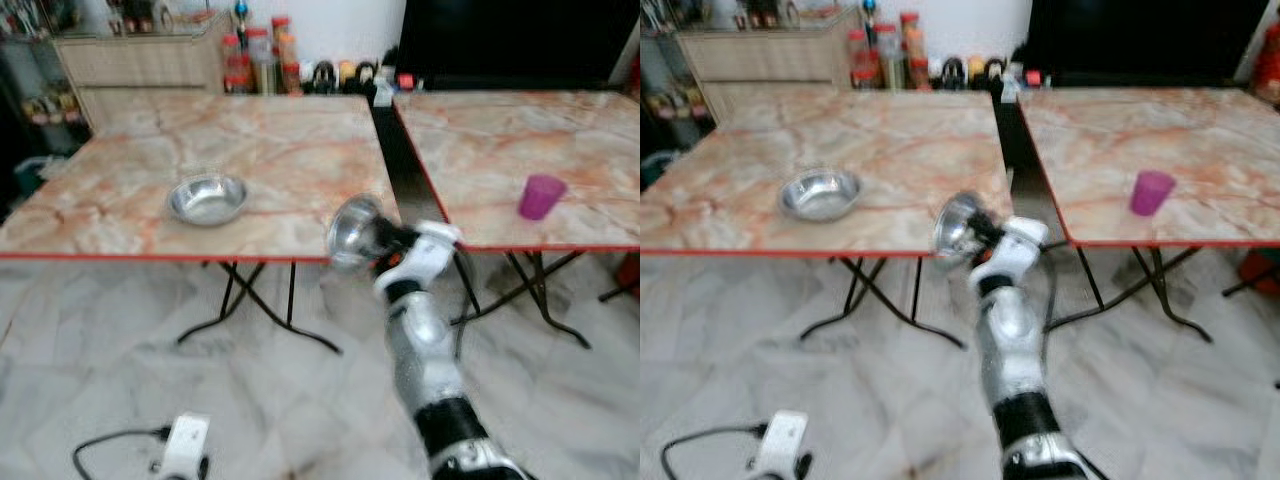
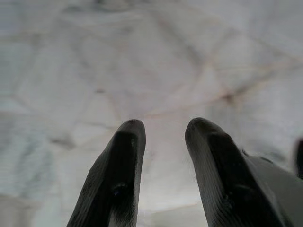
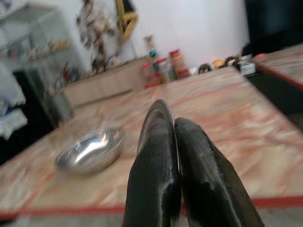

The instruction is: Setting the table

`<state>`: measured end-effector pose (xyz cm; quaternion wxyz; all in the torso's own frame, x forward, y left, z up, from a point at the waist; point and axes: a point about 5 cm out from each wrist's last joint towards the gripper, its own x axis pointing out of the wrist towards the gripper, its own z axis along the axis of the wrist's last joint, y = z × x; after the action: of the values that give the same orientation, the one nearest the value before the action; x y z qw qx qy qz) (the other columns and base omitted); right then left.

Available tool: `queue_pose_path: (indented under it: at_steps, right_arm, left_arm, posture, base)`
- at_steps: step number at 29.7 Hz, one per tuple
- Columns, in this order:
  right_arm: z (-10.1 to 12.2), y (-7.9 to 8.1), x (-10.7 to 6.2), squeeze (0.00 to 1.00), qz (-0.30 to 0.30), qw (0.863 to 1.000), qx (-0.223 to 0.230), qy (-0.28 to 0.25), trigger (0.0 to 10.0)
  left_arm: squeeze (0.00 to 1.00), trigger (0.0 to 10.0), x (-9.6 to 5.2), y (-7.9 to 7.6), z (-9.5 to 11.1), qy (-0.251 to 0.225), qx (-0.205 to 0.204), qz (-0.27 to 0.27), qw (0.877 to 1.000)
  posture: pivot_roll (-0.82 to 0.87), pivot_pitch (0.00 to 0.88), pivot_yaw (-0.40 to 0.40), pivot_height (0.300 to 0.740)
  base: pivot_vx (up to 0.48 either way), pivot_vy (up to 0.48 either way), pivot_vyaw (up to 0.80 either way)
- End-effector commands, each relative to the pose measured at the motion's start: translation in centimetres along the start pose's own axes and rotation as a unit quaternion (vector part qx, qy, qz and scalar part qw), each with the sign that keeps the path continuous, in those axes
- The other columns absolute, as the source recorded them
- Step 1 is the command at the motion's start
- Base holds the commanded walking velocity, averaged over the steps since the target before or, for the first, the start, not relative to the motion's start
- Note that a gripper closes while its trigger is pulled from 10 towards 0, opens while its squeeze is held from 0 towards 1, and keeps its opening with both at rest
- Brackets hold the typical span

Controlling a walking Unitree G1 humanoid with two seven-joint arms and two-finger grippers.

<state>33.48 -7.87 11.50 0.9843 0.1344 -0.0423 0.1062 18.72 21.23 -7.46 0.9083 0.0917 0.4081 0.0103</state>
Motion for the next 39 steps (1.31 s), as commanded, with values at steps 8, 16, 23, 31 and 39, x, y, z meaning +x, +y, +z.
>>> queue_pose_path:
  at_steps: [8, 16, 23, 31, 39]
  right_arm:
    - [-5.7, -5.2, -4.3, 0.0, -0.068, 0.989, -0.05, 0.12, 10.0]
    - [-7.9, -7.7, -6.6, 0.0, -0.103, 0.975, -0.064, 0.186, 10.0]
    - [-12.1, -10.8, -12.5, 0.0, -0.167, 0.927, -0.06, 0.33, 10.0]
    - [-12.8, -11.1, -13.6, 0.0, -0.18, 0.916, -0.049, 0.356, 10.0]
    - [-13.3, -11.1, -14.4, 0.0, -0.185, 0.912, -0.037, 0.363, 10.0]
  left_arm:
    - [0.0, 10.0, 0.1, -0.8, 0.1, -0.002, -0.006, -0.01, 1.0]
    - [0.0, 10.0, 0.0, -0.8, 0.0, -0.002, -0.004, -0.011, 1.0]
    - [0.0, 10.0, 0.1, -1.0, 0.3, -0.006, 0.004, -0.012, 1.0]
    - [0.0, 10.0, 0.2, -1.1, 0.6, -0.007, 0.0, -0.013, 1.0]
    - [0.0, 10.0, 0.2, -1.1, 0.7, -0.006, 0.008, -0.013, 1.0]
  posture:
    - [-0.01, 0.0, 0.015, 0.736]
    - [-0.02, 0.0, 0.017, 0.736]
    - [-0.01, 0.0, 0.016, 0.736]
    - [-0.01, 0.0, 0.019, 0.736]
    - [-0.02, 0.0, 0.023, 0.736]
  base:
    - [0.0, 0.48, 0.0]
    - [0.0, 0.48, 0.0]
    - [0.0, 0.069, 0.0]
    - [0.0, 0.0, 0.0]
    - [0.095, 0.0, 0.27]
